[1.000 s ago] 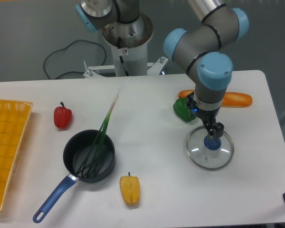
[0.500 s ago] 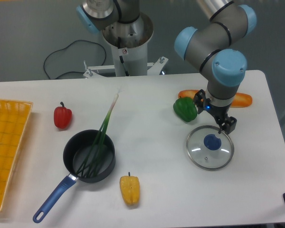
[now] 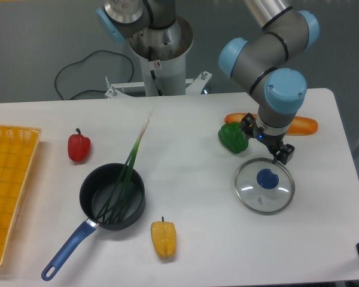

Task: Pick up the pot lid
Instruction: 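Lower the open gripper around the blue knob of the lid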

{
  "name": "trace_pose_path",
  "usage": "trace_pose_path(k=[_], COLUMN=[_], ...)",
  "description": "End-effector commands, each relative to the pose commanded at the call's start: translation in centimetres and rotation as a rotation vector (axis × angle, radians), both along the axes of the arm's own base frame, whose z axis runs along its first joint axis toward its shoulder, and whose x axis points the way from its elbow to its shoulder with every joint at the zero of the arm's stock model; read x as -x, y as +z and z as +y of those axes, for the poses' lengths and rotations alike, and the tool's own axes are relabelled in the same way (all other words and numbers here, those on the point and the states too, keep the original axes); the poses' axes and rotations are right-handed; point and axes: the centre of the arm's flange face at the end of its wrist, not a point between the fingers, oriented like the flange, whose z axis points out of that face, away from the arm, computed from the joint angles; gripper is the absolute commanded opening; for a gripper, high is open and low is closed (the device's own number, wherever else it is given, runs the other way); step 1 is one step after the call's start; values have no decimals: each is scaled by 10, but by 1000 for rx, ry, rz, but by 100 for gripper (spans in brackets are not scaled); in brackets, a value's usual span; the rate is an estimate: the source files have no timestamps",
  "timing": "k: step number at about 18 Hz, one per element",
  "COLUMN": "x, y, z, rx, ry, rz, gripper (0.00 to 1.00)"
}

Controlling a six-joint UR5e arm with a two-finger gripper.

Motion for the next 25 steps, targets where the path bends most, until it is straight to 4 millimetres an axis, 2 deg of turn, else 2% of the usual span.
trace_pose_path(k=[4,8,11,17,21,23,25], x=[6,12,25,44,49,51,52], y=[-16,-19,-21,-25,-23,-31,-31], z=[4,6,12,26,28,28,27], rx=[9,3,-8,-49,-76,-73,-77], ry=[83,114,189,209,217,219,222], rz=[-13,-14,-2,5,13,0,-2], gripper=[100,100,100,100,100,100,100])
